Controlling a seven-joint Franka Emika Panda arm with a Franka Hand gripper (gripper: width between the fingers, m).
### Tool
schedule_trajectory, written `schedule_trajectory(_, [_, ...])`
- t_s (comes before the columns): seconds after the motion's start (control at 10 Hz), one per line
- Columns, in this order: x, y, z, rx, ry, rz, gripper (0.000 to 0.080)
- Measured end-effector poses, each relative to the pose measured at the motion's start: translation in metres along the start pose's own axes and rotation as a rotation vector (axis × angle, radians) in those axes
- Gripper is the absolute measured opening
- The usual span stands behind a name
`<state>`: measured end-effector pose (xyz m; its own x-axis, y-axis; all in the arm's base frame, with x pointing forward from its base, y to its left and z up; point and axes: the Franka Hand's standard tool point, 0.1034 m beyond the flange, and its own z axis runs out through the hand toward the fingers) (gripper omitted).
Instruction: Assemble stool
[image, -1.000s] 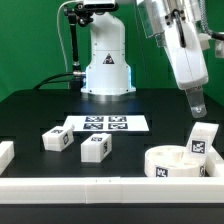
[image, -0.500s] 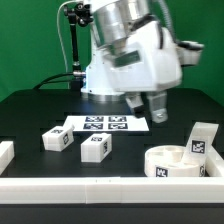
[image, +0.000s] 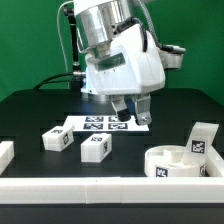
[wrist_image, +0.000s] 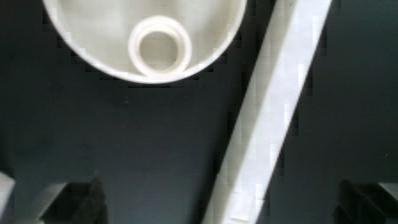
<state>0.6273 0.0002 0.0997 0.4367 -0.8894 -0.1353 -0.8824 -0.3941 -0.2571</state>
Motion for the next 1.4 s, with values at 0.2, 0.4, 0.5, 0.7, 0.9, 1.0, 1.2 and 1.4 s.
schedule_trajectory(0.2, [0.003, 0.005, 0.006, -0.068, 0.023, -0.336, 0.0649])
schedule_trajectory(0.4, [0.005, 0.010, 0.011, -0.094, 0.040, -0.556, 0.0649])
schedule_trajectory(0.5, [0.007, 0.014, 0.013, -0.095, 0.051, -0.620, 0.0649])
schedule_trajectory(0.7, [0.008, 0.014, 0.012, -0.099, 0.045, -0.753, 0.0649])
schedule_trajectory(0.9, [0.011, 0.016, 0.012, -0.104, 0.042, -0.891, 0.0649])
schedule_trajectory(1.0, [0.018, 0.023, 0.010, -0.107, 0.051, -0.910, 0.0649])
schedule_trajectory(1.2, [0.030, 0.046, 0.005, -0.120, 0.080, -0.901, 0.0649])
schedule_trajectory(1.4, [0.054, 0.080, 0.000, -0.129, 0.107, -0.892, 0.0649])
